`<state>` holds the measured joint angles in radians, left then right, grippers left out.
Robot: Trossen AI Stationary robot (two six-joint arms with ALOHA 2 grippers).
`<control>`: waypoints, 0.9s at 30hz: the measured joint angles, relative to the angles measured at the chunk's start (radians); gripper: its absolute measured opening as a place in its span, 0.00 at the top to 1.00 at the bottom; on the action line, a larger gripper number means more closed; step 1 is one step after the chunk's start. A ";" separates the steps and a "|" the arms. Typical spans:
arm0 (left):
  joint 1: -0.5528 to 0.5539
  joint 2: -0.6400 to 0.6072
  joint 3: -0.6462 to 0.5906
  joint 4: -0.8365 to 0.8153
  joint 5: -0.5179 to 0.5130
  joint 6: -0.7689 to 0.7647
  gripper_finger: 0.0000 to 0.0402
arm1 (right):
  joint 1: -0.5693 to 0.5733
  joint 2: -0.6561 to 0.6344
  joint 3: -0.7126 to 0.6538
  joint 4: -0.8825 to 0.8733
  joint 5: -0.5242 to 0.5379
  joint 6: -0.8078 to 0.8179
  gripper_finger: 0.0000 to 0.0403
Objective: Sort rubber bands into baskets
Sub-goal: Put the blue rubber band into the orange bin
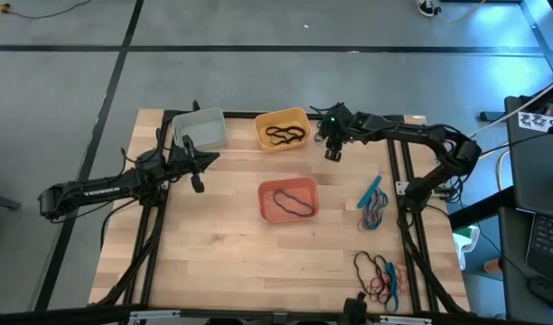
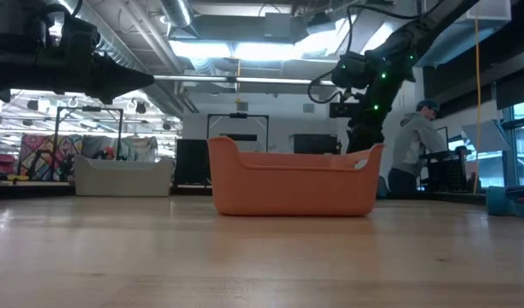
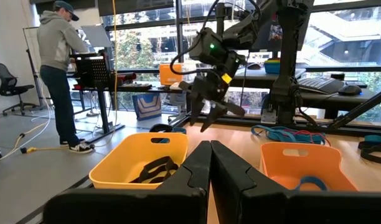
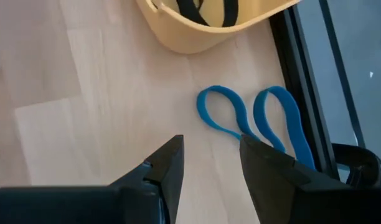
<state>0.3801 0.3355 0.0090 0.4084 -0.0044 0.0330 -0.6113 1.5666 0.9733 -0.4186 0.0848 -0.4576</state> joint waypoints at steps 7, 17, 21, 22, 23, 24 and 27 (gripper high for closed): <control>0.000 0.000 0.000 0.000 0.000 0.001 0.99 | -0.014 0.080 -0.001 0.073 0.025 -0.005 0.61; 0.000 0.000 0.000 -0.002 0.000 0.003 0.99 | -0.086 0.177 -0.001 0.136 -0.041 -0.006 0.61; 0.000 0.000 0.000 -0.004 0.000 0.004 0.99 | -0.112 0.187 -0.001 0.145 -0.096 -0.006 0.61; 0.000 0.000 0.000 -0.004 0.000 0.004 0.99 | -0.118 0.187 -0.001 0.157 -0.109 -0.010 0.61; 0.000 0.000 0.000 -0.004 0.000 0.004 0.99 | -0.118 0.187 -0.001 0.168 -0.118 -0.015 0.61; 0.000 0.001 0.000 -0.005 0.000 0.004 0.99 | -0.118 0.187 -0.001 0.179 -0.127 -0.018 0.61; 0.000 0.000 0.000 -0.005 0.000 0.004 0.99 | -0.116 0.188 -0.001 0.208 -0.156 -0.033 0.61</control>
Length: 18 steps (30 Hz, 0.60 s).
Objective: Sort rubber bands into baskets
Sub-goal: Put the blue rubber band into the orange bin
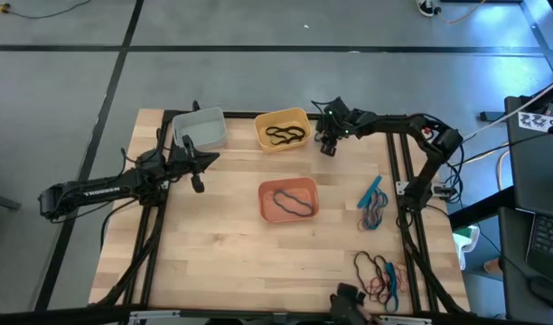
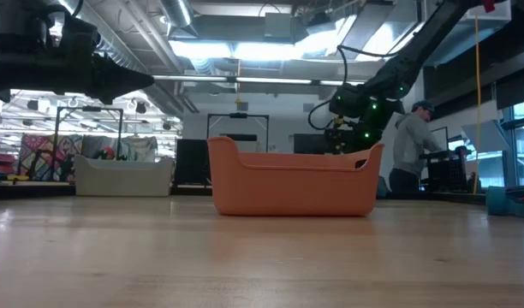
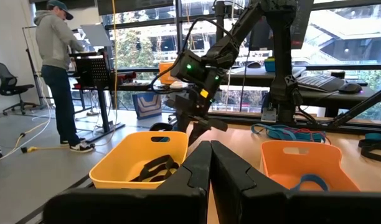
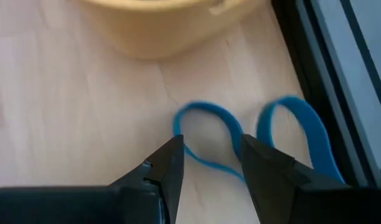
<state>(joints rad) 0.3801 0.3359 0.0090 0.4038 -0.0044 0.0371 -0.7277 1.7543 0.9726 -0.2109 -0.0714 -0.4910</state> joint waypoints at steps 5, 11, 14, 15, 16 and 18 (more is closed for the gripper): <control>0.000 0.000 0.000 0.000 0.000 0.000 0.99 | 0.000 0.031 0.001 0.010 -0.029 -0.007 0.61; 0.000 0.000 0.000 0.000 0.000 0.000 0.99 | 0.000 0.072 0.004 0.009 -0.029 -0.004 0.61; 0.000 0.000 0.000 0.000 0.000 0.002 0.99 | 0.000 0.071 0.003 0.011 -0.031 -0.003 0.61; 0.000 0.000 0.000 0.000 0.000 0.004 0.99 | 0.000 0.071 0.003 0.011 -0.030 0.006 0.62; 0.000 0.000 0.000 0.000 0.000 0.007 0.99 | 0.000 0.071 0.003 0.011 -0.029 0.011 0.63; 0.000 0.000 0.000 0.000 0.000 0.007 0.99 | 0.001 0.071 0.003 0.009 -0.026 0.016 0.68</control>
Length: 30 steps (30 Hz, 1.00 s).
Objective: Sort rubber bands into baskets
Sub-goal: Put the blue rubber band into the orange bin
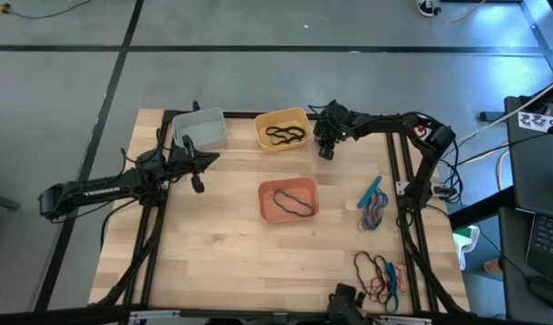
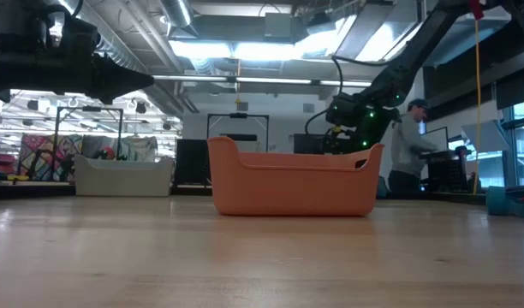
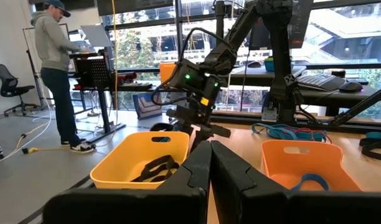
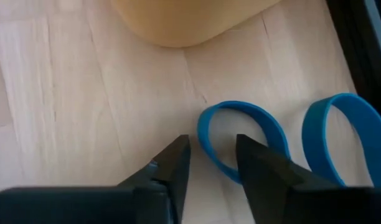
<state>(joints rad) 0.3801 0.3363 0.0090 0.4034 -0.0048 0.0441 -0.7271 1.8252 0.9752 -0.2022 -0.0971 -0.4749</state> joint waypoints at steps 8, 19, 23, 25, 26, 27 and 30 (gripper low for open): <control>0.000 0.000 0.000 0.000 0.000 -0.005 0.99 | 0.002 0.001 0.018 -0.037 0.000 0.004 0.94; 0.000 0.000 0.000 0.001 0.000 -0.009 0.99 | 0.016 -0.077 0.041 -0.135 -0.008 0.061 0.98; 0.000 0.000 0.000 0.001 0.000 -0.009 0.99 | 0.040 -0.137 0.041 -0.151 -0.008 0.063 0.99; 0.000 0.000 0.000 0.001 0.000 -0.010 0.99 | 0.056 -0.169 0.041 -0.150 -0.008 0.064 0.98; 0.000 0.000 0.000 0.001 0.000 -0.010 0.99 | 0.064 -0.187 0.041 -0.151 -0.005 0.068 0.98; 0.000 0.000 0.000 0.002 0.000 -0.010 0.99 | 0.073 -0.204 0.041 -0.153 0.000 0.075 0.98; 0.000 0.000 0.000 0.002 0.000 -0.010 0.99 | 0.095 -0.252 0.041 -0.165 0.000 0.093 0.98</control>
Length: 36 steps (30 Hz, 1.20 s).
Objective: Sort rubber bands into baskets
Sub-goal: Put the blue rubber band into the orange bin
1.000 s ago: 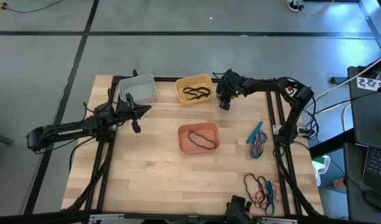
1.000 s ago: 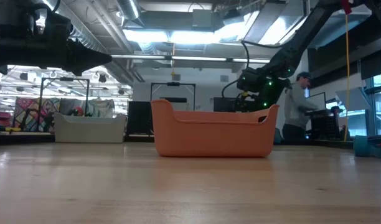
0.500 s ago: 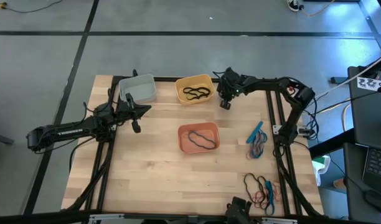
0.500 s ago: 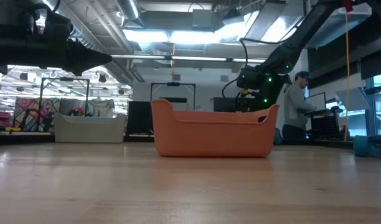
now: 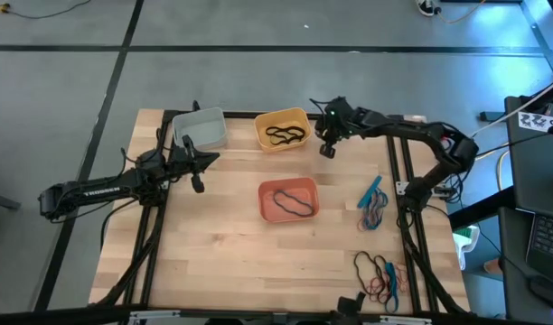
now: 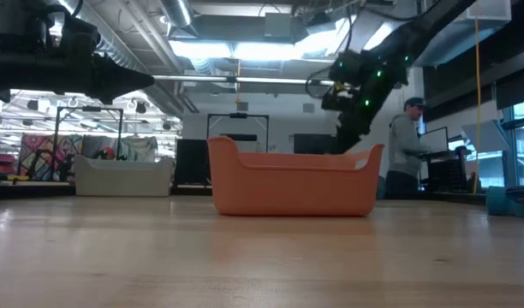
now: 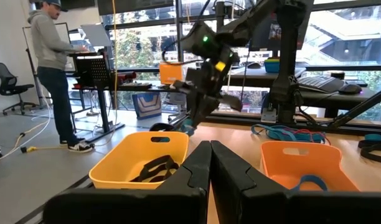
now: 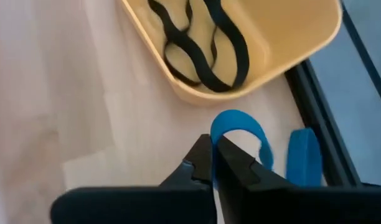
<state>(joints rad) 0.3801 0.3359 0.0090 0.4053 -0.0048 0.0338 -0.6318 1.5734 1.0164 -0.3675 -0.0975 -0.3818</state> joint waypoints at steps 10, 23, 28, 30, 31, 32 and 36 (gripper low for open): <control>0.000 0.000 0.000 0.000 0.000 0.000 0.99 | 0.070 -0.140 0.000 -0.042 0.000 0.057 0.98; 0.000 0.000 0.000 0.001 0.000 0.000 0.99 | 0.189 -0.270 0.000 -0.051 -0.001 0.067 0.98; 0.000 0.000 0.000 0.001 0.000 0.000 0.99 | 0.247 -0.290 0.000 -0.026 -0.044 0.072 0.98; 0.000 0.000 0.000 0.001 0.000 0.000 0.99 | 0.274 -0.290 0.000 0.000 -0.058 0.088 0.98; 0.000 0.000 0.000 0.001 0.000 0.000 0.99 | 0.289 -0.290 0.000 0.016 -0.062 0.095 0.98; 0.000 0.000 0.000 0.002 0.000 0.000 0.99 | 0.304 -0.290 0.000 0.030 -0.067 0.100 0.98; 0.000 0.000 0.000 0.002 0.000 0.000 0.99 | 0.370 -0.290 0.000 0.081 -0.080 0.102 0.98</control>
<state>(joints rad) 0.3805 0.3363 0.0090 0.4068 -0.0044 0.0338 -0.2619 1.2831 1.0168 -0.2869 -0.1772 -0.2794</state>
